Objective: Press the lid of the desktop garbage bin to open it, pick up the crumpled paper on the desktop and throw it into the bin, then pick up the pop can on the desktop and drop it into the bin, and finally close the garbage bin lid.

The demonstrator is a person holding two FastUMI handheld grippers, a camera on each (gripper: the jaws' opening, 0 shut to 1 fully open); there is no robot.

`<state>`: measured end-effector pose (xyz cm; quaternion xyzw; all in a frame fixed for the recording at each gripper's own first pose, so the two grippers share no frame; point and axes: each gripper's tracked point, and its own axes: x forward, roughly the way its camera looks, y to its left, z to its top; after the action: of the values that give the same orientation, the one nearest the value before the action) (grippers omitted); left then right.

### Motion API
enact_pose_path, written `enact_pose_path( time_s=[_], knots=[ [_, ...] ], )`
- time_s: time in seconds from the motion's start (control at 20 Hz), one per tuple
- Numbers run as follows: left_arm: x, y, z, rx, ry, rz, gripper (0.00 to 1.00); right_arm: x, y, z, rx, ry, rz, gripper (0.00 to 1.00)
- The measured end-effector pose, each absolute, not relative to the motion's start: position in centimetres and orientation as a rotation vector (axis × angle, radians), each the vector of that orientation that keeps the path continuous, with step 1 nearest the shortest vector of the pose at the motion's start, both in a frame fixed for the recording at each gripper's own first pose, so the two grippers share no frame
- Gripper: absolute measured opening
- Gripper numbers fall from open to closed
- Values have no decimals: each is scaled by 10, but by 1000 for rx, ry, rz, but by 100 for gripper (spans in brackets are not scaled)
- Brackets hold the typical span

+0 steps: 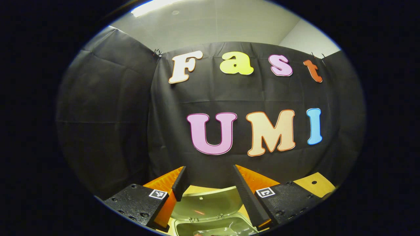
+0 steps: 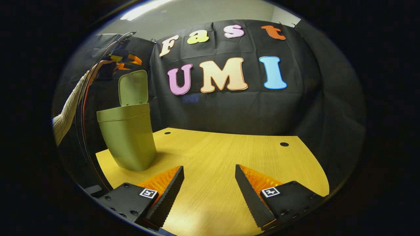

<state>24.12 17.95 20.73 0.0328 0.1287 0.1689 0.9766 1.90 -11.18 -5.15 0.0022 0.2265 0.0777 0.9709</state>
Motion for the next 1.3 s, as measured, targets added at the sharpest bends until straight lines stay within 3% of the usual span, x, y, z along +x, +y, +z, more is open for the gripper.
enact_pose_path(
  time_s=[0.45, 0.6, 0.75, 0.8, 0.85, 1.0, 1.05, 1.1, 1.3],
  knots=[
    [242, 190, 179, 24, 318, 350, 86, 22, -117, -62, 19, 483, 149, 99],
    [235, 185, 179, 11, 323, 332, 81, 23, -113, -65, 18, 492, 162, 99],
    [220, 171, 180, -4, 312, 295, 81, 25, -108, -69, 17, 499, 175, 99],
    [213, 168, 179, -7, 305, 287, 85, 25, -107, -69, 16, 501, 178, 99],
    [207, 164, 180, -10, 299, 274, 81, 25, -106, -69, 17, 500, 179, 99],
    [184, 145, 177, -11, 274, 229, 81, 26, -106, -64, 14, 490, 175, 99],
    [177, 141, 175, -11, 265, 217, 85, 25, -106, -64, 11, 487, 173, 99],
    [170, 138, 172, -7, 261, 207, 81, 25, -105, -62, 11, 485, 173, 98],
    [142, 119, 158, -2, 225, 177, 80, 25, -98, -60, 17, 481, 192, 98]
  ],
)
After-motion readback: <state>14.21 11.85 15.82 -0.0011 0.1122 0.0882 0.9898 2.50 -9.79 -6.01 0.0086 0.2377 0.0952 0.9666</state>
